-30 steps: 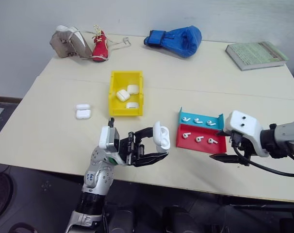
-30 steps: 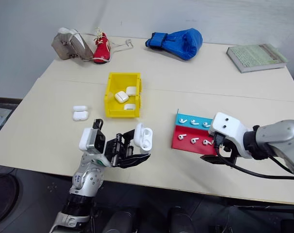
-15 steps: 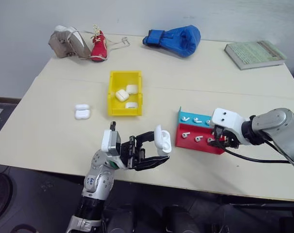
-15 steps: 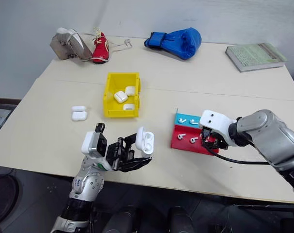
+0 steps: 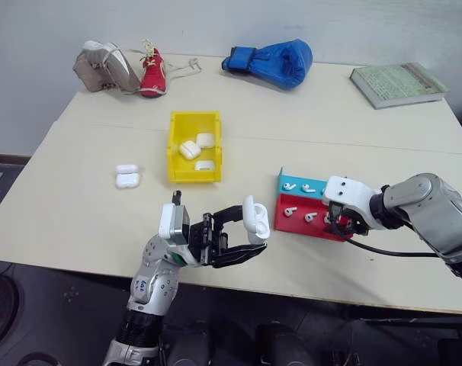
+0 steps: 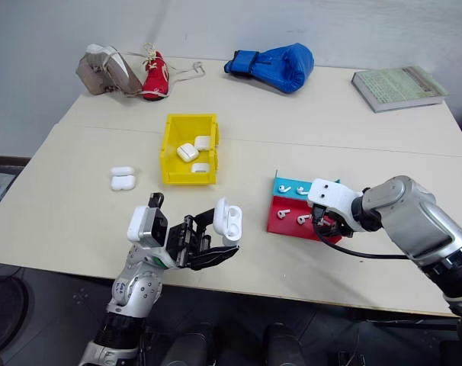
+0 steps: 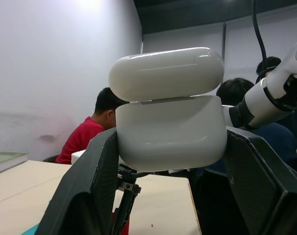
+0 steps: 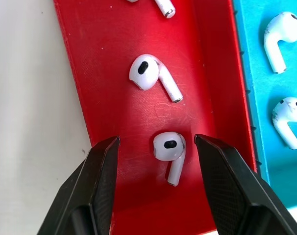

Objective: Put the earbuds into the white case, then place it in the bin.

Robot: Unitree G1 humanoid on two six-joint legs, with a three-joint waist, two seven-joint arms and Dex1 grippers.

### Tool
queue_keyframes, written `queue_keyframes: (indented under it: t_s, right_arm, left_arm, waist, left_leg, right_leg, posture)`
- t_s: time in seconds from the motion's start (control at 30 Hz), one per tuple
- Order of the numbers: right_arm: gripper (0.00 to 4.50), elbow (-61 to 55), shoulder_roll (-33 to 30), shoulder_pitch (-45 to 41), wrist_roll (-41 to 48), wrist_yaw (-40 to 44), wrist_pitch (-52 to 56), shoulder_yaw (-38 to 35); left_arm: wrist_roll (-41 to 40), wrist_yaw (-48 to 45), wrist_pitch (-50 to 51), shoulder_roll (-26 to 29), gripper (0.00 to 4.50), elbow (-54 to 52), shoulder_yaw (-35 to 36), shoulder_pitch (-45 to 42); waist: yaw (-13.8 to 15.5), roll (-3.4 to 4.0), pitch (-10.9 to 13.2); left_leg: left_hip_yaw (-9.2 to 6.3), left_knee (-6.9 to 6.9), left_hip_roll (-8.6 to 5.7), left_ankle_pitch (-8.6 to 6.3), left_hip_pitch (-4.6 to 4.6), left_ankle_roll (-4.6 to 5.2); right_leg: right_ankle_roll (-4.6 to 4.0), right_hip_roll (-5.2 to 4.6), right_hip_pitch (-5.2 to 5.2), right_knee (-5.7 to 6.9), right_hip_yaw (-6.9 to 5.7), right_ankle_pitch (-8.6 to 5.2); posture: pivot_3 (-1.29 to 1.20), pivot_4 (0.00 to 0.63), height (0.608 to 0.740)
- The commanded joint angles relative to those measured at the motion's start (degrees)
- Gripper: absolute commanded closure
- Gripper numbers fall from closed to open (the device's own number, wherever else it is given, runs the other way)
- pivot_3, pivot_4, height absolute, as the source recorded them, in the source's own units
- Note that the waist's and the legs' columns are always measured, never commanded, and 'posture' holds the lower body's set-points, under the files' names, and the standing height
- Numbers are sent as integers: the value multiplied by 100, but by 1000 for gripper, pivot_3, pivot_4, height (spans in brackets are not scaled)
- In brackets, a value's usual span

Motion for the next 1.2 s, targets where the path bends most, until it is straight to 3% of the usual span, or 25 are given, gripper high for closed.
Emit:
queue_keyframes:
  t_s: [0.03,0.2,0.3,0.4,0.7,0.8,0.93,1.1,1.2]
  right_arm:
    - [2029,96,58,-48,-149,76,-92,-38]
    - [2029,212,154,-54,-232,160,-129,-69]
    - [2609,301,214,-54,-272,181,-173,-85]
    - [3618,326,223,-44,-311,243,-203,-94]
    - [3618,481,207,-17,-394,357,-401,-95]
    - [4056,529,224,-8,-425,383,-480,-105]
    - [4057,547,279,-17,-367,425,-547,-219]
    - [4057,145,62,199,438,811,-646,-1265]
    - [4057,-208,148,706,1426,1308,-1121,-2444]
  left_arm:
    - [-63,23,8,41,1745,-280,-5,38]
    - [-72,46,14,72,1745,-287,-1,32]
    - [-74,51,14,81,1745,-278,6,20]
    - [-70,63,17,85,1745,-295,2,24]
    - [-84,78,45,101,1745,-331,2,16]
    - [-136,53,96,116,1745,-352,10,7]
    - [-270,2,289,192,1745,-369,72,-54]
    - [-618,-33,547,258,1745,-349,274,-168]
    - [-824,-106,787,328,1745,-317,367,-294]
  waist:
    - [0,0,0]
    - [-10,0,0]
    - [-19,0,0]
    - [-22,0,0]
    - [-20,0,0]
    - [-19,0,0]
    - [-19,0,0]
    - [-15,1,0]
    - [17,1,1]
  left_leg:
    - [0,0,0,0,0,0]
    - [0,3,0,0,0,0]
    - [0,6,0,0,0,0]
    - [0,8,0,0,0,0]
    - [-1,9,0,0,0,0]
    - [-1,9,0,0,0,0]
    - [-1,9,0,0,0,0]
    - [-1,7,0,0,-1,0]
    - [-3,3,1,0,-3,0]
  right_leg:
    - [0,0,0,0,0,0]
    - [0,0,1,1,0,0]
    - [0,0,2,2,0,0]
    - [0,0,3,2,0,0]
    - [0,0,3,3,0,0]
    - [0,0,4,3,0,0]
    - [0,0,4,3,0,0]
    - [0,0,1,4,0,0]
    - [0,1,1,4,-4,0]
  posture:
    - [0,150,740]
    - [0,150,740]
    - [0,150,740]
    - [0,150,740]
    - [0,150,740]
    - [0,150,740]
    - [0,150,740]
    - [0,150,740]
    - [0,150,740]
